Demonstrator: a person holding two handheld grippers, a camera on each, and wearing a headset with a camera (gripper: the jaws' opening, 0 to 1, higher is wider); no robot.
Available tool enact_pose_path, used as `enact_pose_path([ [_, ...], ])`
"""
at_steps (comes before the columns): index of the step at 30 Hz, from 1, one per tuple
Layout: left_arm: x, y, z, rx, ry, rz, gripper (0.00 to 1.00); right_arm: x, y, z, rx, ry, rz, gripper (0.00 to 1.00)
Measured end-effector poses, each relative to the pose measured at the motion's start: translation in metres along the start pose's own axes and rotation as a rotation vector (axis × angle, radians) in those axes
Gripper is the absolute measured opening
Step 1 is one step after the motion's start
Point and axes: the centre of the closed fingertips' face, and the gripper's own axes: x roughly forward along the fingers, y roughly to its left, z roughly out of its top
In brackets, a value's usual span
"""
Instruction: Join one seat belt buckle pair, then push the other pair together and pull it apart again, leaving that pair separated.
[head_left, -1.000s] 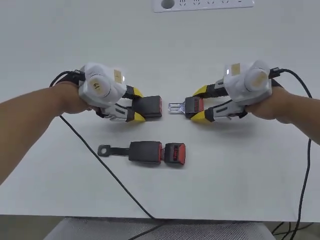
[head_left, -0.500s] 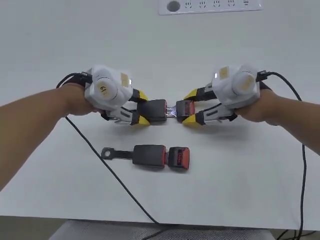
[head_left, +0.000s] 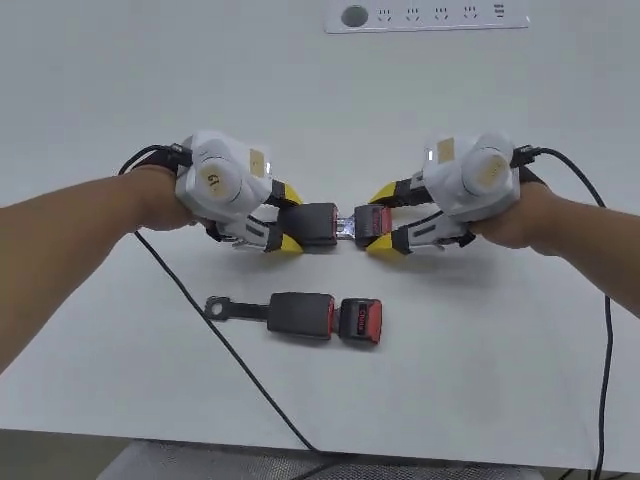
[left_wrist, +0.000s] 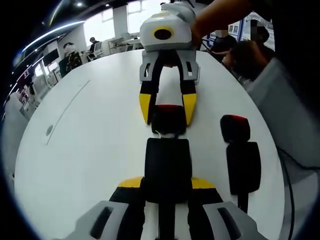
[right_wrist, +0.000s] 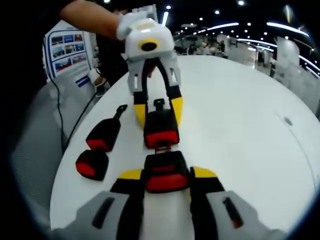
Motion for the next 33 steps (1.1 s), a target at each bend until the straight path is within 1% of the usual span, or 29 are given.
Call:
enact_pose_path([
  [4,0.000,0.000,0.000,-0.001,0.006,-0.003,0.33,0.003,0.002,0.002,-0.004,0.008,0.002,0.35],
  [9,0.000,0.000,0.000,0.005,0.018,-0.004,0.33,0.011,0.005,0.007,0.003,-0.002,-0.006,0.35],
  [13,-0.001,0.000,0.000,0.004,0.014,-0.004,0.33,0.011,0.006,0.008,0.018,-0.008,-0.016,0.35],
  [17,-0.001,0.000,0.000,0.005,0.021,-0.004,0.33,0.012,0.007,0.008,0.027,0.009,-0.036,0.35],
  [25,-0.001,0.000,0.000,0.014,0.030,-0.005,0.33,0.010,0.008,0.007,0.029,0.040,-0.039,0.35],
  [29,-0.001,-0.001,0.001,0.011,0.024,-0.005,0.33,0.009,0.009,0.007,0.024,0.058,-0.043,0.35],
  [33,-0.001,-0.001,0.001,0.007,0.020,-0.005,0.33,0.008,0.009,0.006,0.036,0.060,-0.049,0.35],
])
